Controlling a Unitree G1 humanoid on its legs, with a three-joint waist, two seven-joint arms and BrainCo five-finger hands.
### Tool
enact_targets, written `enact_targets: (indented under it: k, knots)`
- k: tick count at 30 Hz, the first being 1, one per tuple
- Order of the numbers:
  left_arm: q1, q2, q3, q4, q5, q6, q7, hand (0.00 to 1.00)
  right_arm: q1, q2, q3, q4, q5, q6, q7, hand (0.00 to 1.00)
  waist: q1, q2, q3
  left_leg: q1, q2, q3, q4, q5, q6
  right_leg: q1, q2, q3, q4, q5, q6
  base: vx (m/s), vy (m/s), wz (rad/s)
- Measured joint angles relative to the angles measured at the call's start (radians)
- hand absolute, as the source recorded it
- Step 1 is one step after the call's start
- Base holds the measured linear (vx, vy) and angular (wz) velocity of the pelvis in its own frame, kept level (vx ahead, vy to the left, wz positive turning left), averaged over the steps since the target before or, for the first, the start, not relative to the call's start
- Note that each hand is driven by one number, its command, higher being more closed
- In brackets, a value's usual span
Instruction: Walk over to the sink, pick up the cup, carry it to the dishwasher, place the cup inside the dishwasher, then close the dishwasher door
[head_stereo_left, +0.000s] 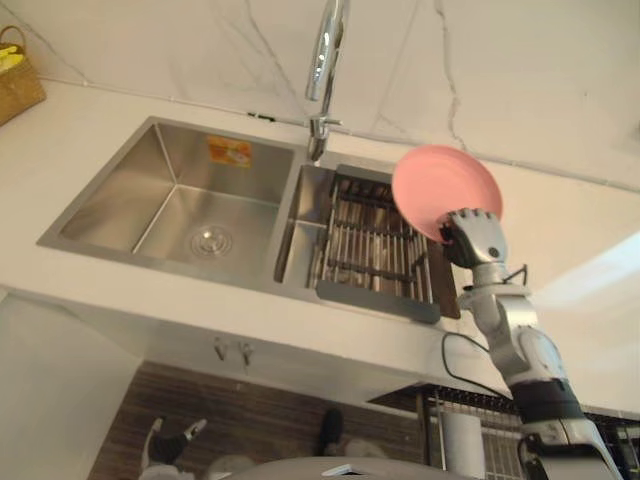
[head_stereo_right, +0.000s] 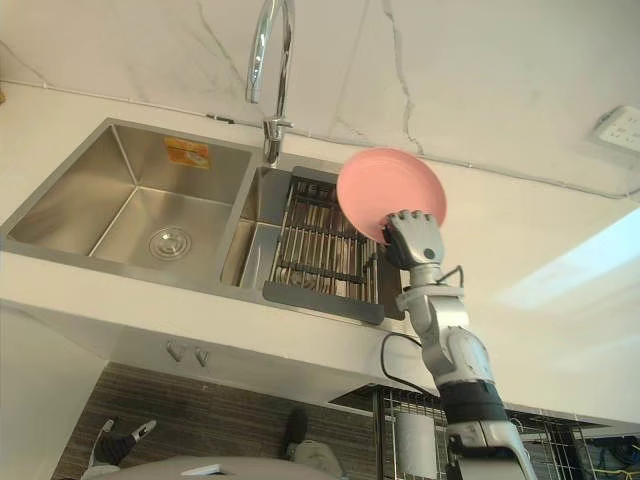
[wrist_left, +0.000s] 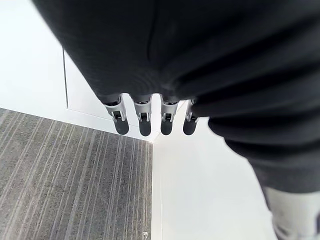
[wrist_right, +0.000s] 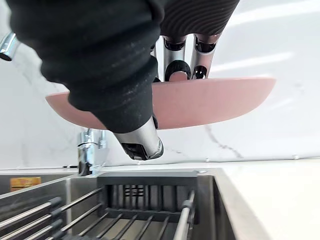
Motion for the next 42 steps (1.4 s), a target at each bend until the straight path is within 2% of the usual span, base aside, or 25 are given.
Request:
enact_targets:
  k: [1, 3, 4, 7, 9, 11, 12, 13, 14, 15, 16, 17, 18, 19, 20, 21, 22, 23, 24, 25, 26, 30, 32, 37, 42]
  knots:
    - [0.010, -0.005, 0.000, 0.001, 0.013, -0.007, -0.002, 0.00, 0.014, -0.014, -0.005, -0.032, 0.003, 0.002, 0.002, 1.00, -0.004, 0.020, 0.003, -0.006, 0.022, 0.021, 0.053, -0.040, -0.005, -0.015, 0.013, 0.026, 0.051, -0.037, 0.000, 0.03, 0.025, -0.31]
    - [0.031, -0.006, -0.001, 0.011, 0.037, -0.009, -0.003, 0.00, 0.026, -0.024, -0.025, -0.059, 0.033, -0.001, 0.003, 1.00, -0.010, 0.040, 0.004, -0.018, 0.035, 0.037, 0.145, -0.078, -0.018, -0.023, 0.028, 0.073, 0.085, -0.058, -0.006, 0.03, 0.048, -0.52]
    - [0.032, -0.006, -0.002, 0.009, 0.038, -0.008, -0.004, 0.00, 0.025, -0.026, -0.033, -0.059, 0.034, 0.000, 0.003, 1.00, -0.008, 0.040, 0.002, -0.027, 0.031, 0.046, 0.167, -0.078, -0.018, -0.032, 0.028, 0.091, 0.091, -0.053, -0.013, 0.02, 0.030, -0.77]
    - [0.014, -0.031, -0.034, 0.005, 0.035, -0.003, -0.016, 0.00, -0.011, -0.099, -0.043, -0.036, 0.039, -0.003, -0.003, 1.00, -0.018, 0.066, -0.015, -0.010, 0.007, 0.061, 0.083, -0.065, -0.006, -0.089, 0.042, 0.166, 0.070, 0.000, -0.010, 0.01, -0.008, -0.78]
    - [-0.020, -0.028, -0.064, 0.000, 0.037, 0.001, -0.039, 0.00, -0.044, -0.110, -0.043, 0.002, 0.043, -0.002, -0.001, 1.00, -0.031, 0.055, -0.014, 0.006, -0.022, 0.112, -0.011, -0.026, 0.008, -0.149, 0.039, 0.222, 0.069, 0.031, -0.007, -0.03, 0.031, -0.86]
    - [-0.035, -0.020, -0.078, -0.006, 0.038, 0.000, -0.051, 0.00, -0.048, -0.107, -0.050, 0.007, 0.055, 0.005, 0.004, 1.00, -0.043, 0.034, -0.005, 0.014, -0.047, 0.164, -0.005, -0.021, 0.015, -0.174, 0.039, 0.245, 0.073, 0.059, -0.009, -0.07, 0.030, -0.93]
    - [-0.033, -0.010, -0.065, -0.012, 0.035, 0.001, -0.050, 0.00, -0.068, -0.081, -0.050, 0.005, 0.062, 0.003, 0.014, 1.00, -0.039, 0.012, -0.005, -0.005, -0.057, 0.229, 0.014, -0.011, 0.037, -0.181, 0.057, 0.245, 0.013, 0.158, -0.020, -0.14, 0.012, -1.61]
    - [-0.024, -0.012, -0.036, -0.019, 0.023, 0.000, -0.048, 0.00, -0.087, -0.062, -0.046, -0.002, 0.061, 0.002, 0.017, 1.00, -0.019, 0.013, -0.009, -0.014, -0.029, 0.285, 0.008, -0.012, 0.069, -0.183, 0.063, 0.177, -0.010, 0.157, -0.025, -0.19, -0.069, -1.67]
    - [-0.026, -0.018, -0.023, -0.021, 0.003, -0.001, -0.045, 0.00, -0.088, -0.063, -0.052, -0.008, 0.061, 0.002, 0.014, 1.00, -0.022, 0.023, -0.009, -0.002, -0.013, 0.323, -0.022, -0.020, 0.047, -0.201, 0.049, -0.014, 0.151, -0.043, -0.137, -0.12, -0.077, -1.51]
    - [-0.025, -0.022, -0.011, -0.021, -0.020, -0.001, -0.041, 0.00, -0.096, -0.053, -0.047, 0.009, 0.060, 0.005, 0.016, 1.00, -0.012, 0.031, -0.010, 0.009, 0.016, 0.378, -0.018, -0.008, 0.035, -0.222, -0.008, -0.185, 0.336, -0.162, -0.171, -0.01, -0.087, -1.26]
    - [-0.013, -0.023, -0.001, -0.021, -0.033, -0.001, -0.043, 0.00, -0.107, -0.046, -0.024, 0.025, 0.059, 0.003, 0.017, 1.00, -0.003, 0.028, -0.013, 0.000, 0.035, 0.408, 0.030, -0.012, 0.033, -0.210, -0.086, -0.288, 0.465, -0.210, -0.186, 0.05, -0.069, -1.16]
    - [-0.005, -0.023, 0.001, -0.022, -0.042, 0.000, -0.044, 0.00, -0.124, -0.043, -0.009, 0.042, 0.058, 0.001, 0.018, 1.00, 0.001, 0.018, -0.018, -0.011, 0.040, 0.432, 0.079, -0.020, 0.035, -0.205, -0.113, -0.312, 0.488, -0.207, -0.196, -0.05, -0.101, -1.27]
    - [-0.009, -0.030, 0.021, -0.024, -0.043, 0.005, -0.044, 0.00, -0.169, -0.040, 0.031, 0.052, 0.056, 0.002, 0.023, 1.00, 0.014, -0.008, -0.013, -0.072, 0.046, 0.449, 0.191, -0.057, 0.063, -0.209, -0.082, -0.345, 0.469, -0.146, -0.286, -0.28, -0.045, -1.84]
    - [0.001, -0.046, 0.035, -0.019, -0.054, 0.006, -0.045, 0.00, -0.233, -0.026, 0.065, 0.085, 0.050, -0.006, 0.026, 1.00, 0.052, 0.010, -0.019, -0.095, 0.014, 0.432, 0.098, -0.049, 0.083, -0.184, 0.012, -0.230, 0.280, -0.019, -0.214, -0.33, 0.002, -1.91]
    - [0.000, -0.063, 0.036, -0.015, -0.061, 0.005, -0.049, 0.00, -0.258, -0.039, 0.071, 0.091, 0.048, -0.006, 0.030, 1.00, 0.058, 0.047, -0.017, -0.098, 0.047, 0.471, 0.017, 0.041, 0.094, -0.159, 0.034, -0.249, 0.285, -0.063, -0.233, -0.28, 0.032, -1.75]
    - [-0.006, -0.064, 0.027, -0.007, -0.062, 0.001, -0.049, 0.00, -0.261, -0.039, 0.068, 0.104, 0.040, -0.006, 0.020, 1.00, 0.067, 0.027, -0.028, -0.082, 0.046, 0.530, 0.020, 0.065, 0.055, -0.136, -0.065, -0.293, 0.473, -0.238, -0.217, -0.12, -0.073, -1.02]
    - [-0.010, -0.053, 0.018, 0.005, -0.062, 0.003, -0.049, 0.00, -0.267, -0.042, 0.070, 0.138, 0.036, -0.011, 0.015, 1.00, 0.064, 0.007, -0.040, -0.085, 0.046, 0.552, 0.020, 0.066, 0.053, -0.067, -0.135, -0.308, 0.501, -0.309, -0.120, -0.07, -0.119, -0.84]
    - [-0.012, -0.043, 0.014, 0.011, -0.064, 0.008, -0.049, 0.00, -0.271, -0.042, 0.075, 0.153, 0.037, -0.011, 0.015, 1.00, 0.069, 0.004, -0.041, -0.087, 0.046, 0.569, 0.021, 0.071, 0.046, -0.034, -0.163, -0.310, 0.475, -0.315, -0.099, -0.04, -0.203, -0.92]
    - [-0.009, -0.027, 0.003, 0.012, -0.080, 0.021, -0.049, 0.00, -0.286, -0.045, 0.090, 0.169, 0.039, -0.011, 0.017, 1.00, 0.086, -0.031, -0.057, -0.090, 0.055, 0.611, 0.032, 0.077, 0.035, 0.046, -0.196, -0.310, 0.363, -0.258, -0.060, -0.06, -0.253, -1.11]
    - [-0.011, -0.019, 0.002, 0.011, -0.092, 0.034, -0.048, 0.00, -0.307, -0.045, 0.092, 0.169, 0.043, -0.024, 0.018, 1.00, 0.090, -0.045, -0.053, -0.099, 0.073, 0.646, 0.058, 0.084, 0.022, 0.104, -0.195, -0.286, 0.228, -0.184, 0.014, -0.07, -0.284, -1.07]
    - [-0.016, -0.017, 0.004, 0.011, -0.097, 0.038, -0.047, 0.00, -0.317, -0.051, 0.092, 0.169, 0.043, -0.027, 0.020, 1.00, 0.085, -0.050, -0.055, -0.106, 0.085, 0.653, 0.070, 0.090, 0.012, 0.121, -0.174, -0.279, 0.173, -0.170, 0.035, -0.11, -0.321, -0.80]
    - [-0.013, -0.042, 0.033, 0.020, -0.098, 0.033, -0.039, 0.00, -0.311, -0.119, 0.088, 0.169, 0.081, -0.024, 0.041, 1.00, 0.078, -0.019, -0.053, -0.103, 0.118, 0.664, 0.055, 0.123, -0.033, 0.172, -0.095, -0.278, 0.008, -0.145, 0.058, -0.12, -0.254, -0.37]
    - [-0.009, -0.044, 0.036, 0.020, -0.081, 0.020, -0.038, 0.00, -0.284, -0.128, 0.060, 0.159, 0.081, -0.024, 0.046, 1.00, 0.076, -0.016, -0.053, -0.101, 0.123, 0.661, 0.023, 0.151, -0.040, 0.177, -0.076, -0.282, -0.017, -0.145, 0.059, -0.15, -0.134, -0.04]
    - [0.001, -0.045, 0.040, 0.020, -0.080, 0.004, -0.039, 0.00, -0.240, -0.118, 0.046, 0.159, 0.080, -0.046, 0.087, 1.00, 0.074, -0.011, -0.052, -0.093, 0.104, 0.649, -0.064, 0.225, -0.031, 0.161, -0.065, -0.296, -0.023, -0.133, 0.049, -0.11, -0.024, 0.11]
    - [0.004, -0.040, 0.042, 0.020, -0.078, -0.002, -0.042, 0.00, -0.222, -0.089, 0.047, 0.158, 0.070, -0.081, 0.125, 1.00, 0.078, -0.023, -0.042, -0.089, 0.077, 0.637, -0.107, 0.253, -0.016, 0.160, -0.074, -0.309, -0.035, -0.116, 0.051, -0.06, 0.049, 0.10]
